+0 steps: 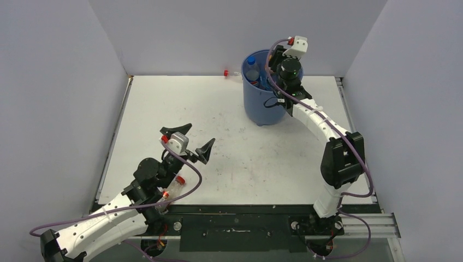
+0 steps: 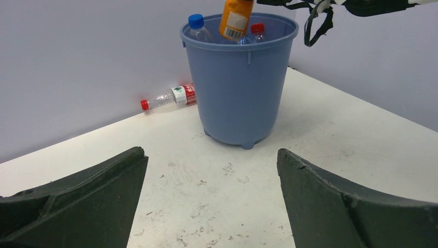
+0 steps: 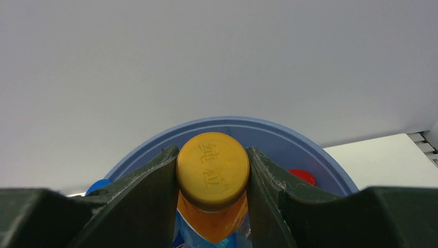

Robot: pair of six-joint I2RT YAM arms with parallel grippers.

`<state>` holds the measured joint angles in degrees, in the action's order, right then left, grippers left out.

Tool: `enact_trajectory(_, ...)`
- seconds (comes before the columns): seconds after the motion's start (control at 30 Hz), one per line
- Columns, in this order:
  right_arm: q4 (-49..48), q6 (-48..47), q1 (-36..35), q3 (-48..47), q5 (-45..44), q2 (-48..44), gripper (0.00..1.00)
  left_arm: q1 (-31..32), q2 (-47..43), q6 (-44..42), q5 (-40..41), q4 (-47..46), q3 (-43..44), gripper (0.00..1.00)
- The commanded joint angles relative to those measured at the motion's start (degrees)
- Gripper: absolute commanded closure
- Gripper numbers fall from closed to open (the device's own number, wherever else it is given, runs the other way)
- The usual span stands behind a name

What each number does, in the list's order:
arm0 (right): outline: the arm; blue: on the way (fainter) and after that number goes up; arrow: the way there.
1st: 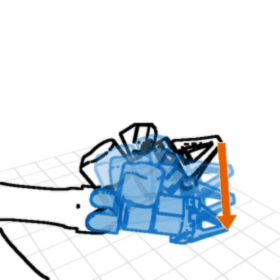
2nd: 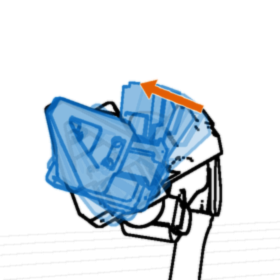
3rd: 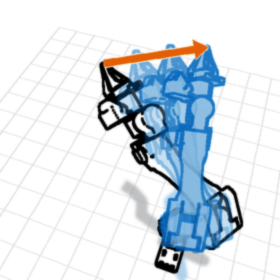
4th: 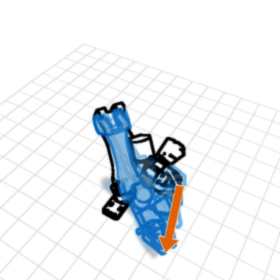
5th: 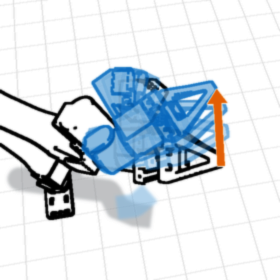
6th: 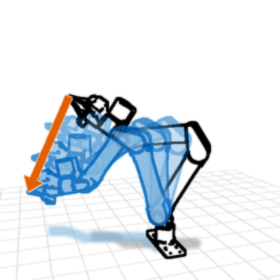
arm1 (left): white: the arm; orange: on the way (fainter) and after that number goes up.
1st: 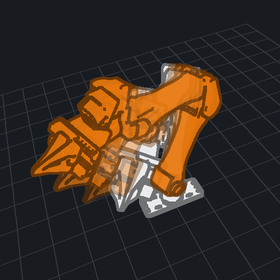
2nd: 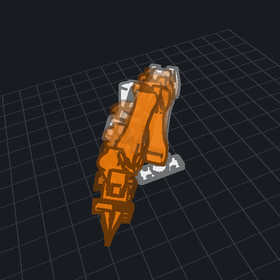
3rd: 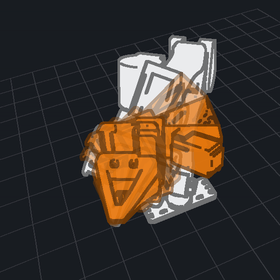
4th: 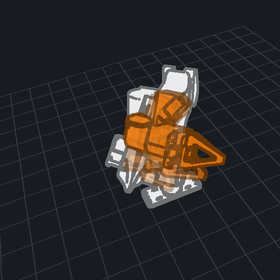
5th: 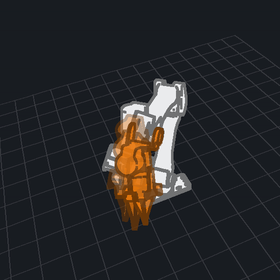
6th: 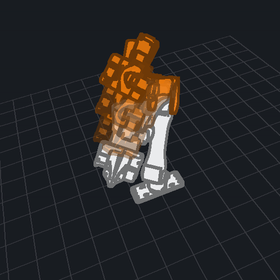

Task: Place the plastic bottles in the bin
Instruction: Place the plastic bottle in the trash bin.

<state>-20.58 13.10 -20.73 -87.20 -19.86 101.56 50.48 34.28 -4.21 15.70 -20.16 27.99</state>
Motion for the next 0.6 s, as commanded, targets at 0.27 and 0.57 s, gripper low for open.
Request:
enact_trajectory(0.27,6.43,4.31,2.53,-6.04,2.41,2.47,0.21,0.15,2.14,-1.83,9.43,0.87,3.02,0.04)
enact_trajectory(0.57,11.44,9.38,2.33,-8.99,4.50,-3.55,0.03,0.07,5.37,-4.79,19.95,3.39,4.51,0.04)
